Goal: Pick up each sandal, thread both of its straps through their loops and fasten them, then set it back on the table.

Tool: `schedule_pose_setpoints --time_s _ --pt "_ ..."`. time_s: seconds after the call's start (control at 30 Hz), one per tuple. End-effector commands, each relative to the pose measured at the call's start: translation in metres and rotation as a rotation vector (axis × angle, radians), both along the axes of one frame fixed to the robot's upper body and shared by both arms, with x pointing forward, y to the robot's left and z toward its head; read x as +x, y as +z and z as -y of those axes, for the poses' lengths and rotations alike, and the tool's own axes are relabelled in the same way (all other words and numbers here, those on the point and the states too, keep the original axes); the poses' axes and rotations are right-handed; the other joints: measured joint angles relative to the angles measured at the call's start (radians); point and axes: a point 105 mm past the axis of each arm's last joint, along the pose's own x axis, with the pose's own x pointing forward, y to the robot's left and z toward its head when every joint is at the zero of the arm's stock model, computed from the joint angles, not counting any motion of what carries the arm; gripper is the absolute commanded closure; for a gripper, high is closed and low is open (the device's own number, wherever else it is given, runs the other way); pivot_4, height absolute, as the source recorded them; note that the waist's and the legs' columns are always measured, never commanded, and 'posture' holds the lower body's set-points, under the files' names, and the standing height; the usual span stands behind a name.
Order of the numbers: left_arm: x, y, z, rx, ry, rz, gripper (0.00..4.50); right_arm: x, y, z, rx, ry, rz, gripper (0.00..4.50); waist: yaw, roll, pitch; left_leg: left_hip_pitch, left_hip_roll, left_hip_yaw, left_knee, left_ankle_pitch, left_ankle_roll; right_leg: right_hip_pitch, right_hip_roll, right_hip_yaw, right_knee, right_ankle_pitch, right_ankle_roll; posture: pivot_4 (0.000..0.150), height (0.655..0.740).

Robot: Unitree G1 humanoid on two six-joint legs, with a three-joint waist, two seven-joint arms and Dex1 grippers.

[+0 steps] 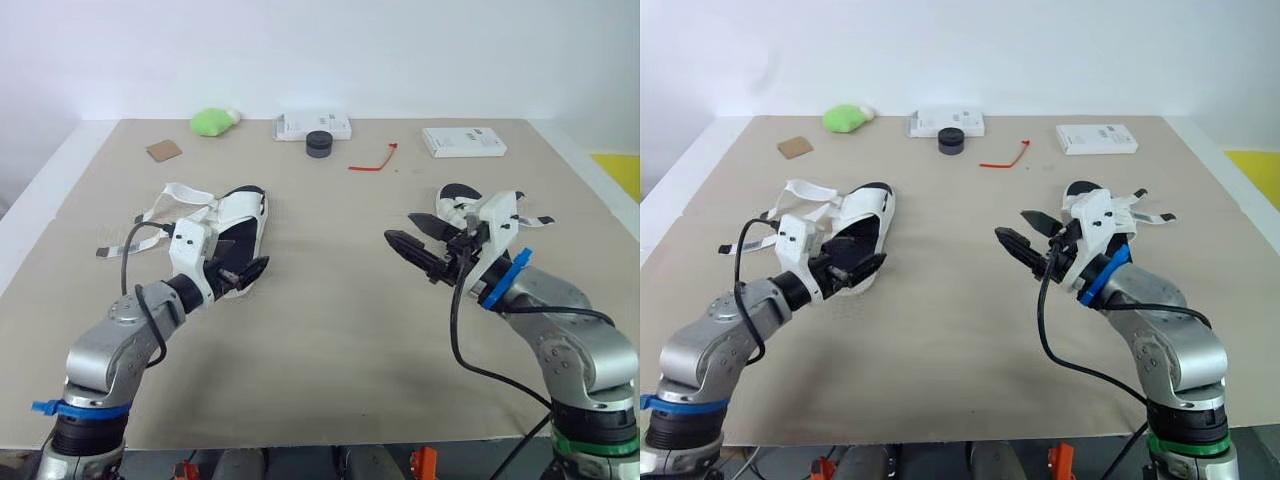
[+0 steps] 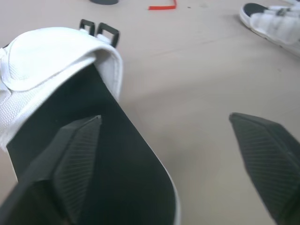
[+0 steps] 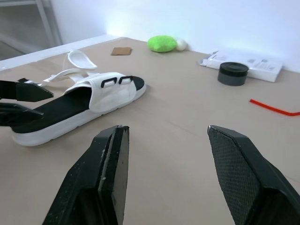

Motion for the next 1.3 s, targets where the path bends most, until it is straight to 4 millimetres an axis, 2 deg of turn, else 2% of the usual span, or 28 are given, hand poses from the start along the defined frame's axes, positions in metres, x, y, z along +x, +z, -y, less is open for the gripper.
schedule_pose_setpoints --time_s 0.03,0.23,0.57,1.0,1.03,1.13,1.3 --pt "0.011 0.001 -0.006 0.016 0.043 -0.014 0.04 -0.005 0.007 -0.007 -0.016 0.003 0.064 1.55 -0.001 0.0 0.0 0.0 0.0 0.0 0.0 0.0 0.0 0.0 0.0 0.0 0.0 0.0 0.0 0.15 0.74" --pt "0.035 -0.009 0.004 0.052 0.064 -0.061 0.04 -0.004 0.005 -0.013 -0.025 0.008 0.07 1.55 -0.001 0.0 0.0 0.0 0.0 0.0 0.0 0.001 -0.001 0.0 0.0 0.0 0.0 0.002 0.0 0.15 0.74" --pt "0.079 -0.002 0.019 0.105 0.112 -0.066 0.04 -0.002 0.002 -0.014 -0.038 0.012 0.069 1.55 0.0 0.0 0.0 0.0 0.0 -0.001 0.001 0.001 -0.002 0.0 0.001 0.0 0.0 0.002 0.001 0.15 0.74" --pt "0.113 0.001 0.016 0.202 0.252 -0.031 0.04 0.0 0.0 -0.015 -0.049 0.009 0.068 1.55 -0.001 0.0 0.0 0.0 0.0 -0.001 0.001 0.002 -0.002 0.0 0.001 0.0 0.001 0.003 0.001 0.15 0.74" --pt "0.115 0.002 0.016 0.201 0.262 -0.025 0.56 0.0 0.0 -0.015 -0.047 0.009 0.068 1.55 -0.001 0.0 0.0 0.0 0.0 -0.001 0.001 0.002 -0.002 0.0 0.001 0.0 0.001 0.003 0.001 0.15 0.74" --pt "0.118 0.004 0.016 0.194 0.273 -0.007 1.72 0.0 0.001 -0.014 -0.044 0.004 0.068 1.55 -0.001 0.0 0.0 0.0 0.0 -0.001 0.001 0.002 -0.002 0.0 0.001 0.0 0.001 0.003 0.002 0.15 0.74" --pt "0.119 0.002 0.016 0.198 0.281 0.002 4.17 -0.001 0.0 -0.013 -0.053 0.006 0.064 1.55 -0.001 0.0 0.0 0.0 -0.001 -0.001 0.001 0.002 -0.002 0.0 0.0 0.0 0.001 0.003 0.002 0.15 0.74"
